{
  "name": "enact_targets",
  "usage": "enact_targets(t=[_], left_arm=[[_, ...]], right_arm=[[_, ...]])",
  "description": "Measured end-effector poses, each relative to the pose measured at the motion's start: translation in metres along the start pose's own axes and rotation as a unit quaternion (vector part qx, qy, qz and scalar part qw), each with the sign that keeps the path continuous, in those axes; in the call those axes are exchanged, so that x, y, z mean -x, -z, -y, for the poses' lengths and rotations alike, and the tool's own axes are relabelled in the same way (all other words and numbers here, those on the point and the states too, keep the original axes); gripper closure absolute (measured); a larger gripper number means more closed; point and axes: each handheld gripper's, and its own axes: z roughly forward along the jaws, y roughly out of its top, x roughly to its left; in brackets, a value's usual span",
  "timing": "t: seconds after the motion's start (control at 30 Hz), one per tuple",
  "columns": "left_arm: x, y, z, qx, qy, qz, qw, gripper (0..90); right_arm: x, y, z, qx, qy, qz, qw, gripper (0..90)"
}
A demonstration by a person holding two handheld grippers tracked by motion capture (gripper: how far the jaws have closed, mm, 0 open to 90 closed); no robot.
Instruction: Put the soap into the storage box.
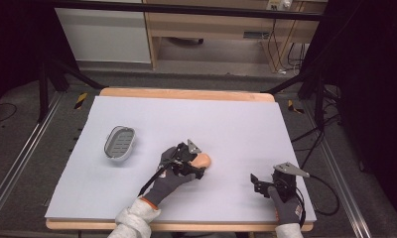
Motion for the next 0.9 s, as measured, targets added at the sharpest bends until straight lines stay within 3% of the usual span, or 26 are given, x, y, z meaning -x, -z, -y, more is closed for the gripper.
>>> enact_targets(t=[0.9], left_arm=[[0.0010, -0.0099, 0.0003, -0.017, -0.014, 0.001, 0.9998, 26.0]], right_arm=[[-0.0008, -0.0005, -0.0001, -0.003, 0.000, -0.002, 1.0000, 4.4]])
